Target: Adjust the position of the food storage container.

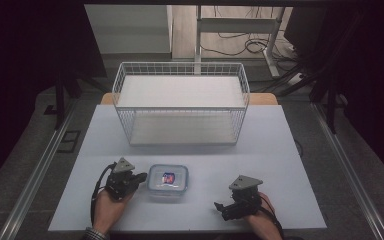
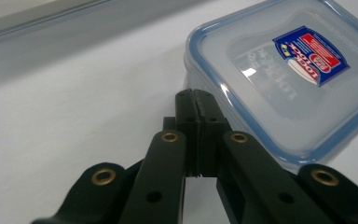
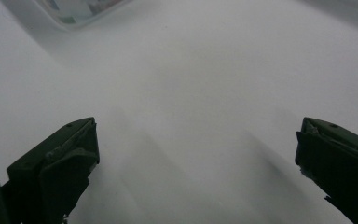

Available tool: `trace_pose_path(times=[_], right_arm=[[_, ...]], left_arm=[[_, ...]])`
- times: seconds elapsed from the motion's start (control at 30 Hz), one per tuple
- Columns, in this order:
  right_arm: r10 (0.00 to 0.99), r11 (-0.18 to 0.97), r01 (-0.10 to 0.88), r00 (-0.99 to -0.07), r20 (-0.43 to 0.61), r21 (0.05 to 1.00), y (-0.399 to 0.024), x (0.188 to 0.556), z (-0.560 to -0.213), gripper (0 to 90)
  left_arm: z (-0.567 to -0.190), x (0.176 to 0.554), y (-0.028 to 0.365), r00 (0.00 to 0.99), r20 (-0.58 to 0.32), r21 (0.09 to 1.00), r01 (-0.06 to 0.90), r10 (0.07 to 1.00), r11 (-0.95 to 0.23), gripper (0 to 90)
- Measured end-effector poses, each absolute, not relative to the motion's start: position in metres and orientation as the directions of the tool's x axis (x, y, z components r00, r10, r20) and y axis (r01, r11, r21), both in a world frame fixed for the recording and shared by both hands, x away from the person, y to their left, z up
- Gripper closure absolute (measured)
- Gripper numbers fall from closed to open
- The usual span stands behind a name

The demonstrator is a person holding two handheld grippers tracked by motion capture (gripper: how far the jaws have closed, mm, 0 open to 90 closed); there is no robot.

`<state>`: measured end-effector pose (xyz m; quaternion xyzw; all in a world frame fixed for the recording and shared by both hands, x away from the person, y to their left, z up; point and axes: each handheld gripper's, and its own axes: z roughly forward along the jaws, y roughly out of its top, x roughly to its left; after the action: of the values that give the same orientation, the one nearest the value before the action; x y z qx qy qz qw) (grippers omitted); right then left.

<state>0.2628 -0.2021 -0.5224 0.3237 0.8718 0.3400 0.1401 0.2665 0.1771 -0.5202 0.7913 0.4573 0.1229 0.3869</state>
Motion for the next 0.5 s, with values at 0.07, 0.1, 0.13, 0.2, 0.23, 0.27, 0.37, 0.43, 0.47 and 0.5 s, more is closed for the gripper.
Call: trace_pose_path(times=[0.07, 0.1, 0.13, 0.2, 0.23, 0.27, 0.37, 0.43, 0.47, 0.5], right_arm=[[0.660, 0.559, 0.469, -0.751, -0.024, 0.683, -0.202, 0.263, -0.522, 0.0], [0.660, 0.559, 0.469, -0.751, -0.024, 0.683, -0.202, 0.263, -0.522, 0.0], [0.659, 0.560, 0.469, -0.752, -0.024, 0.683, -0.202, 0.263, -0.523, 0.0], [0.658, 0.561, 0.469, -0.752, -0.024, 0.682, -0.202, 0.263, -0.523, 0.0], [0.658, 0.561, 0.469, -0.753, -0.024, 0.682, -0.202, 0.263, -0.523, 0.0], [0.658, 0.560, 0.469, -0.752, -0.023, 0.683, -0.202, 0.263, -0.522, 0.0], [0.658, 0.560, 0.469, -0.753, -0.023, 0.683, -0.202, 0.263, -0.522, 0.0], [0.657, 0.561, 0.468, -0.753, -0.024, 0.683, -0.203, 0.263, -0.522, 0.0], [0.656, 0.560, 0.466, -0.754, -0.024, 0.685, -0.203, 0.263, -0.522, 0.0], [0.654, 0.558, 0.465, -0.756, -0.020, 0.688, -0.203, 0.263, -0.522, 0.0]], left_arm=[[-0.520, 0.267, 0.171, 0.564, -0.162, 0.726, 0.624, 0.810, -0.289, 89.8], [-0.520, 0.267, 0.168, 0.568, -0.164, 0.727, 0.622, 0.807, -0.291, 89.8], [-0.520, 0.267, 0.168, 0.568, -0.164, 0.727, 0.622, 0.807, -0.291, 89.8], [-0.519, 0.267, 0.160, 0.588, -0.167, 0.727, 0.615, 0.791, -0.304, 89.8], [-0.519, 0.267, 0.157, 0.599, -0.166, 0.727, 0.611, 0.783, -0.313, 89.8], [-0.519, 0.267, 0.157, 0.599, -0.166, 0.727, 0.611, 0.783, -0.313, 89.8], [-0.519, 0.266, 0.149, 0.619, -0.163, 0.726, 0.602, 0.768, -0.332, 89.8], [-0.519, 0.266, 0.148, 0.625, -0.161, 0.725, 0.600, 0.764, -0.338, 89.7], [-0.519, 0.266, 0.149, 0.625, -0.163, 0.724, 0.601, 0.763, -0.338, 89.1], [-0.519, 0.266, 0.150, 0.625, -0.163, 0.724, 0.602, 0.764, -0.337, 86.8]])
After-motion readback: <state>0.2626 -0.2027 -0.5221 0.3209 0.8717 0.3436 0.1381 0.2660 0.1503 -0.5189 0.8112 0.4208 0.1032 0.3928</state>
